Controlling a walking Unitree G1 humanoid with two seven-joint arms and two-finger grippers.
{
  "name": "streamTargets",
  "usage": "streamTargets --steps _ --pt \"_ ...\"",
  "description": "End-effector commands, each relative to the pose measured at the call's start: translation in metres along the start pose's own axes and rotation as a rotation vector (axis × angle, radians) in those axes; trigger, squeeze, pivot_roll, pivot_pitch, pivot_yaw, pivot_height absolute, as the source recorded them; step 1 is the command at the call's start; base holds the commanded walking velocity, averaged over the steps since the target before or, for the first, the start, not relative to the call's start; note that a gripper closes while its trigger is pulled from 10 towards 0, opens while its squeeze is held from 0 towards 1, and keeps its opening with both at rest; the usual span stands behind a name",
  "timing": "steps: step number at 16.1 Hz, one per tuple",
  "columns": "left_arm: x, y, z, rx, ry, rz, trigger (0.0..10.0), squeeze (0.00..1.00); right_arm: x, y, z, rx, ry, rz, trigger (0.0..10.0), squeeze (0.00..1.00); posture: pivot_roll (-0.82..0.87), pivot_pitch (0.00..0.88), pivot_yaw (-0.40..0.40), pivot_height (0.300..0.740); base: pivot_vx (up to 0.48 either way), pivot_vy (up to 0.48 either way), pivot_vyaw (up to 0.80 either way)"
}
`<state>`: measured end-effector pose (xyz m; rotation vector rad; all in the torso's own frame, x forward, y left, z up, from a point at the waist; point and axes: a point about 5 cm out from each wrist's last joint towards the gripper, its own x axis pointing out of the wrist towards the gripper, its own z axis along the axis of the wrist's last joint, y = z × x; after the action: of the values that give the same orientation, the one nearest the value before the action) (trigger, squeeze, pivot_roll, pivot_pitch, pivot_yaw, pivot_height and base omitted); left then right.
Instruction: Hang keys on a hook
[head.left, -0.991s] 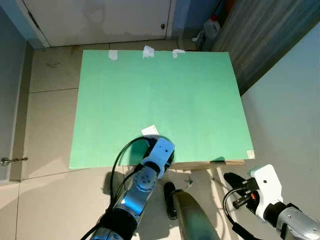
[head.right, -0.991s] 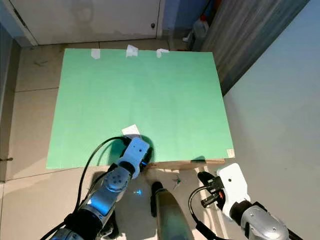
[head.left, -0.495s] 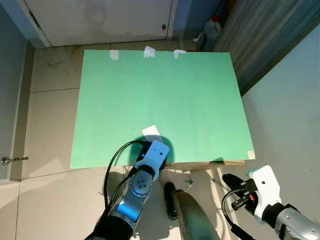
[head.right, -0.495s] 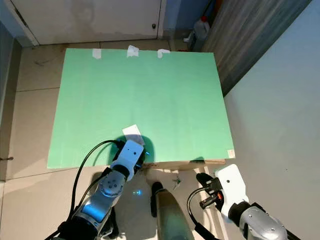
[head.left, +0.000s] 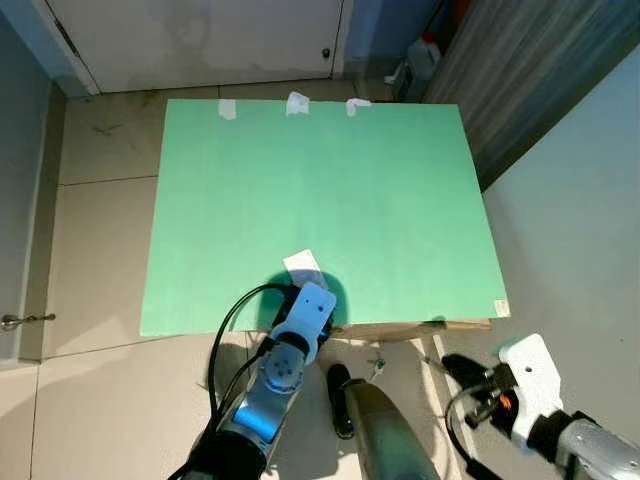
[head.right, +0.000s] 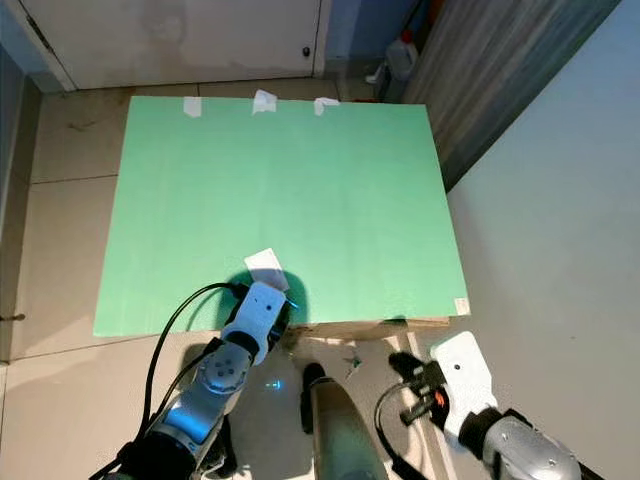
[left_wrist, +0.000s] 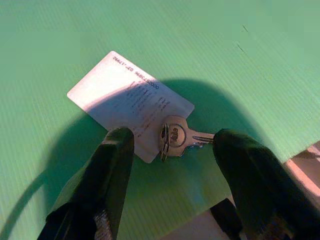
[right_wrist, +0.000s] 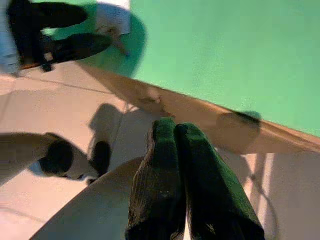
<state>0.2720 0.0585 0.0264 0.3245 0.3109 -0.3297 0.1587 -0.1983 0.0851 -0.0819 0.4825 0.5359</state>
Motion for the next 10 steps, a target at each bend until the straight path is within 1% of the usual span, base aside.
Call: streamTargets --steps 1,2,3,5,6,8,9,10 --pt "-0.002 -0.026 -0.002 -0.068 0.029 -0.048 10.0 0.00 -0.006 0.001 -0.004 0.029 0.026 0.026 10.0 0.00 -0.43 0.340 -0.115 0.740 0.000 0.000 0.00" --pt "-0.002 -0.026 -0.001 -0.068 0.029 -0.048 10.0 0.00 -0.007 0.001 -0.004 0.032 0.026 0.028 10.0 0.00 -0.43 0.340 -0.115 0.740 0.000 0.000 0.00" --pt "-0.001 -0.026 -0.001 -0.067 0.027 -0.050 10.0 0.00 -0.009 0.003 -0.004 0.040 0.035 0.069 10.0 0.00 -0.43 0.341 -0.116 0.740 0.000 0.000 0.00" --pt "0.000 -0.026 -0.001 -0.067 0.029 -0.052 10.0 0.00 -0.010 0.006 -0.004 0.043 0.036 0.089 10.0 0.00 -0.43 0.344 -0.118 0.740 0.000 0.000 0.00" --pt "0.000 -0.026 -0.002 -0.068 0.031 -0.051 10.0 0.00 -0.011 0.005 -0.002 0.039 0.017 0.078 10.0 0.00 -0.43 0.346 -0.120 0.740 0.000 0.000 0.00" --pt "0.000 -0.027 -0.002 -0.074 0.034 -0.048 10.0 0.00 -0.006 -0.003 0.000 0.003 -0.073 -0.014 10.0 0.00 -0.43 0.348 -0.121 0.740 0.000 0.000 0.00" --pt "0.000 -0.027 -0.003 -0.076 0.036 -0.046 10.0 0.00 -0.005 -0.005 -0.003 -0.019 -0.102 -0.030 10.0 0.00 -0.42 0.351 -0.119 0.740 0.000 0.000 0.00" --pt "0.000 -0.027 -0.003 -0.078 0.036 -0.044 10.0 0.00 -0.004 -0.004 -0.007 -0.019 -0.114 -0.027 10.0 0.00 -0.42 0.352 -0.118 0.740 0.000 0.000 0.00"
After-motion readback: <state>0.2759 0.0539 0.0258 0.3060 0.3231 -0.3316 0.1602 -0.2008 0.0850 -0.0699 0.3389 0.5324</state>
